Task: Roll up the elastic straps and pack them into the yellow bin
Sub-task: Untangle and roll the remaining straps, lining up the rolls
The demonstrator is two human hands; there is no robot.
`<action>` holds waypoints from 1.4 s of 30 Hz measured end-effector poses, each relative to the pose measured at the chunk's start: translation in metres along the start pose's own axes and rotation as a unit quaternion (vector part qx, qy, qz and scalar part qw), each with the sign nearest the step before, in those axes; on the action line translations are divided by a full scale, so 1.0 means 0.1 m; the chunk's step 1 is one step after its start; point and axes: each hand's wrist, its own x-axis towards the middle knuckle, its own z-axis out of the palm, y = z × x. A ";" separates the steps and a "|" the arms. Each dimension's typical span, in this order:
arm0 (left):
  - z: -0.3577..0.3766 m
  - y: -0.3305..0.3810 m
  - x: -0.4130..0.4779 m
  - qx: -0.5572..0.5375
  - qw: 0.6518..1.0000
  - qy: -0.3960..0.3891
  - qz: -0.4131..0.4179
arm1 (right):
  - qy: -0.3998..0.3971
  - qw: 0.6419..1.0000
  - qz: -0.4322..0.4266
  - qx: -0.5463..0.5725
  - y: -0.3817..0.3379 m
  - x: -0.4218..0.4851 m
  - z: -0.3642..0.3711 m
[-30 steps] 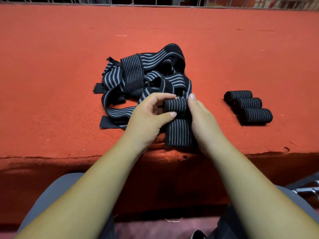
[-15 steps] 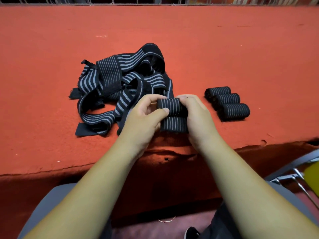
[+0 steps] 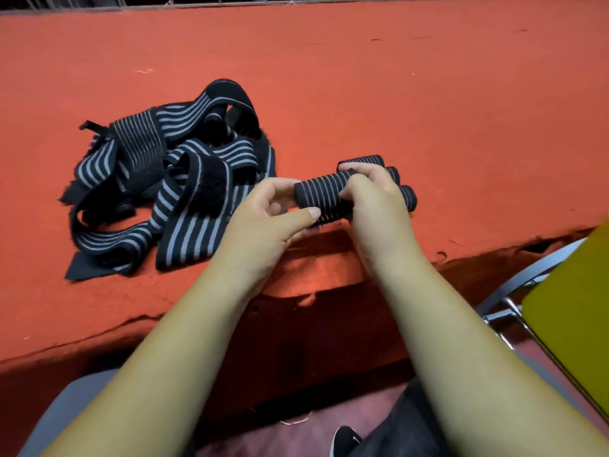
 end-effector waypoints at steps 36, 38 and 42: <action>0.97 -0.43 0.19 0.328 0.943 0.040 0.042 | 0.169 0.940 0.043 -0.295 0.30 0.12 -0.77; 0.95 -0.39 0.16 0.332 0.942 0.021 0.043 | 0.174 0.940 0.035 -0.290 0.25 0.07 -0.76; 0.89 -0.33 0.09 0.373 0.926 -0.017 0.050 | 0.200 0.934 0.020 -0.296 0.23 0.04 -0.76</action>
